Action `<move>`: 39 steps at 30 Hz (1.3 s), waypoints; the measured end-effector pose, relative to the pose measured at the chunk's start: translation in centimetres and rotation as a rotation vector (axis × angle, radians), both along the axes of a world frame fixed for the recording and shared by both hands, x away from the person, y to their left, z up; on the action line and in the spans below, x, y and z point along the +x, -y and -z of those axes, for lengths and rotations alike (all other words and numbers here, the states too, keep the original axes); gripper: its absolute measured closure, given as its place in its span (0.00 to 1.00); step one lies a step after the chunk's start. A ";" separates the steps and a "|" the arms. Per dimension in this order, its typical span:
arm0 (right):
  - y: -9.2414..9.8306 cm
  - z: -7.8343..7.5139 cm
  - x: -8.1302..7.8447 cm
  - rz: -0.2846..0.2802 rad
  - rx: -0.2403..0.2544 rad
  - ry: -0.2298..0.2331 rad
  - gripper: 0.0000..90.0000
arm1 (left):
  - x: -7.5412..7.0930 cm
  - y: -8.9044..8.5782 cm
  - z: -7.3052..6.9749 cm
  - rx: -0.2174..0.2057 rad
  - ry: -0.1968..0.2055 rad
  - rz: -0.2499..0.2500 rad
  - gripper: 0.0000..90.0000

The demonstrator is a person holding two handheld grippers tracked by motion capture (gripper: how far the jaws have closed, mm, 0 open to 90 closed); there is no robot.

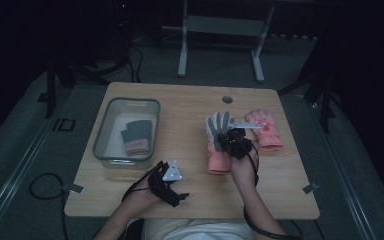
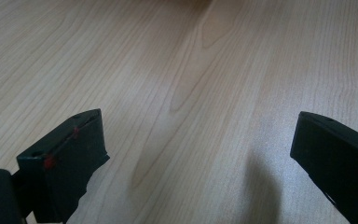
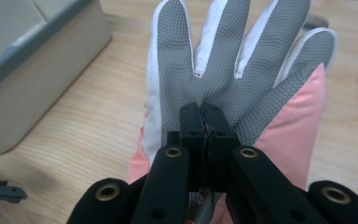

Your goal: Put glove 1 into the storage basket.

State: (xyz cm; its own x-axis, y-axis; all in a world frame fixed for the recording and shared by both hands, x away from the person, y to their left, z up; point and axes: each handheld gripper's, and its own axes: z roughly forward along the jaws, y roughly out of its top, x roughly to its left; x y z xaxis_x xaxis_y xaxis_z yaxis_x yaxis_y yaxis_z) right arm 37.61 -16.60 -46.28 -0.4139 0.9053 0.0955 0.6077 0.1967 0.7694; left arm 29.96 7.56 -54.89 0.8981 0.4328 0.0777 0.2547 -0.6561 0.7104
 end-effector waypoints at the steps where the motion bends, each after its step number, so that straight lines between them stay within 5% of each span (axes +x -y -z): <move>1: -0.2 0.4 0.1 0.000 -0.005 -0.011 0.98 | 0.0 0.0 0.0 0.002 -0.001 0.002 0.03; 14: -2.7 5.8 2.6 0.002 -0.041 -0.114 0.98 | -0.1 -0.1 0.2 -0.016 -0.014 0.002 0.03; 22: -3.2 7.0 3.8 -0.062 -0.071 -0.100 0.96 | 0.0 -0.3 0.2 -0.022 -0.018 0.002 0.03; 28: -3.2 6.7 4.1 -0.063 -0.052 -0.107 0.91 | 0.0 -0.3 0.2 -0.023 -0.021 0.005 0.03; 34: -2.2 3.7 3.1 -0.098 -0.001 -0.032 0.86 | -0.1 -0.2 0.3 -0.022 -0.025 0.006 0.03; 39: 0.9 1.4 2.9 -0.100 0.004 0.036 0.81 | -0.1 -0.2 0.3 -0.019 -0.027 0.010 0.03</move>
